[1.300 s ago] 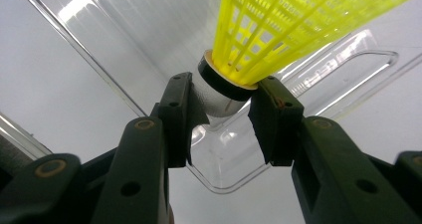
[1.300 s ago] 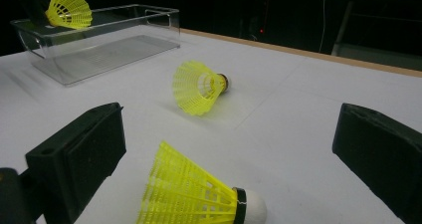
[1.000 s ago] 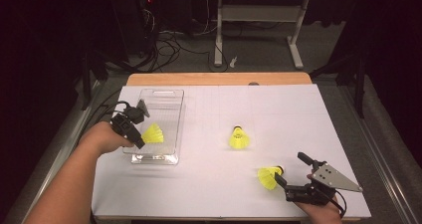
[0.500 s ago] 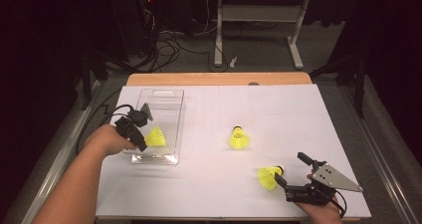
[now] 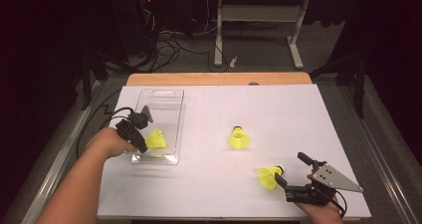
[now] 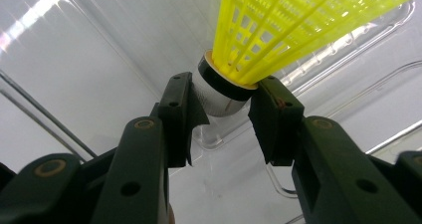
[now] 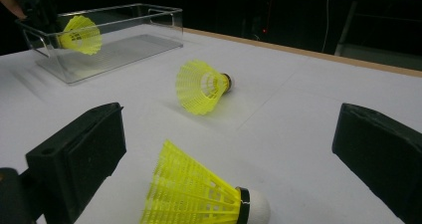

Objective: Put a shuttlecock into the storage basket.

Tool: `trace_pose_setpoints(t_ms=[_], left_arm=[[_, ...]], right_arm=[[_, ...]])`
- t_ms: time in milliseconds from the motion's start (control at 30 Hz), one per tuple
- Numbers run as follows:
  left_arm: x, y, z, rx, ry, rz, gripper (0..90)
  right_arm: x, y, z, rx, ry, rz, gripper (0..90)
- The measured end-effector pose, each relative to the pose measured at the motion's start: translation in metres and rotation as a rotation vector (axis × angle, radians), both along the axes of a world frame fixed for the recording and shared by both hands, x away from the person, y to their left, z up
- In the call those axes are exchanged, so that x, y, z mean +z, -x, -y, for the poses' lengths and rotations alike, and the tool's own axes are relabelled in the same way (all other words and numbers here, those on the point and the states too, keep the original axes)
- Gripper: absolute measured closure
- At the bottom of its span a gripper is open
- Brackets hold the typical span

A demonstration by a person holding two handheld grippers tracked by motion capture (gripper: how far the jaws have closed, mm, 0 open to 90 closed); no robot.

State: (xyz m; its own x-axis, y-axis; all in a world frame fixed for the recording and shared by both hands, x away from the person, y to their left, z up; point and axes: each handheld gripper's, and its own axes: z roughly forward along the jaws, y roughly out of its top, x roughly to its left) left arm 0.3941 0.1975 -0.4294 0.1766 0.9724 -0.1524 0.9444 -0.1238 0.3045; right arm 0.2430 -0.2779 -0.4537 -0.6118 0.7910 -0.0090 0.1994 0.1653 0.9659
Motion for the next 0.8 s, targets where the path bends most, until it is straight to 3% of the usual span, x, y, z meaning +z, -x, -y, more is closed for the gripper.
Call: trace_pose_setpoints(t_ms=[667, 800], left_arm=[[0.0031, 0.0028, -0.0025, 0.005, 0.015, 0.002, 62.1], [0.0039, 0.0042, 0.0008, -0.013, 0.024, -0.006, 50.0]], right_arm=[[0.0002, -0.0001, -0.0007, 0.000, 0.002, 0.003, 1.0], [0.0004, 0.0000, -0.0007, 0.000, 0.002, 0.003, 1.0]])
